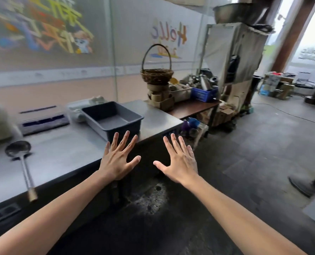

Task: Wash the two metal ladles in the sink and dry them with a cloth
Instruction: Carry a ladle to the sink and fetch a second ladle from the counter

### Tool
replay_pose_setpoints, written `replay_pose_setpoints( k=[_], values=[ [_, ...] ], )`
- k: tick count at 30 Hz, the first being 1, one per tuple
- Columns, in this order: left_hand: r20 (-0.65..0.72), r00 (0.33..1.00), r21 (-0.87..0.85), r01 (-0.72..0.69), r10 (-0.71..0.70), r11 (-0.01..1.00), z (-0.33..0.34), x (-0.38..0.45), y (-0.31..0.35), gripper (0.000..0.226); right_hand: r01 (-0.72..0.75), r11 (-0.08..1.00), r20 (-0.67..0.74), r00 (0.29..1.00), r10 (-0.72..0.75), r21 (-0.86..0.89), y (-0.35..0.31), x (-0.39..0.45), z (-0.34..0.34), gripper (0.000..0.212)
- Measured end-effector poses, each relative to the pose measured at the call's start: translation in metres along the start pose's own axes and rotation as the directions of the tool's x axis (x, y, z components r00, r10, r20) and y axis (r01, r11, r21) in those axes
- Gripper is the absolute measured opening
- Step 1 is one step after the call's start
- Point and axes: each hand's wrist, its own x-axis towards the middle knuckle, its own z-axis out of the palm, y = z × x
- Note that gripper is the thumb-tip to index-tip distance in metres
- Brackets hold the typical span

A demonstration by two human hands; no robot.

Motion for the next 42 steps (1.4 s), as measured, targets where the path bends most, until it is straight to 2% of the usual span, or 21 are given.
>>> replay_pose_setpoints(
  k=[5,12,20,25,30,35,38,42],
  values=[
    [-0.016,0.986,0.060,0.165,-0.164,0.984,-0.009,0.013,-0.081,0.083,0.134,0.990,0.030,0.990,-0.135,0.035,-0.057,0.076,0.037,0.097],
    [-0.007,0.931,0.083,0.364,-0.364,0.928,-0.017,0.023,-0.197,0.083,0.275,0.956,0.074,0.956,-0.283,0.101,-0.142,0.167,0.087,0.095],
    [-0.051,0.838,0.117,0.545,-0.543,0.830,-0.030,0.020,-0.299,0.083,0.404,0.903,0.102,0.902,-0.420,0.150,-0.230,0.252,0.130,0.094],
    [-0.046,0.759,0.104,0.650,-0.649,0.753,-0.033,-0.002,-0.347,0.076,0.459,0.871,0.145,0.863,-0.484,0.174,-0.286,0.275,0.157,0.092],
    [-0.018,0.707,0.105,0.704,-0.707,0.702,-0.027,-0.025,-0.395,0.086,0.486,0.844,0.209,0.822,-0.529,0.227,-0.338,0.286,0.187,0.090],
    [0.023,0.671,0.073,0.738,-0.741,0.671,-0.017,-0.033,-0.449,0.082,0.491,0.812,0.280,0.770,-0.574,0.315,-0.393,0.295,0.227,0.088],
    [0.082,0.672,0.017,0.737,-0.736,0.676,-0.005,-0.033,-0.488,0.077,0.484,0.803,0.343,0.731,-0.590,0.349,-0.431,0.302,0.259,0.087],
    [0.213,0.655,-0.079,0.751,-0.725,0.655,0.017,-0.034,-0.542,0.081,0.413,0.821,0.502,0.651,-0.569,0.395,-0.479,0.308,0.307,0.086]
  ],
)
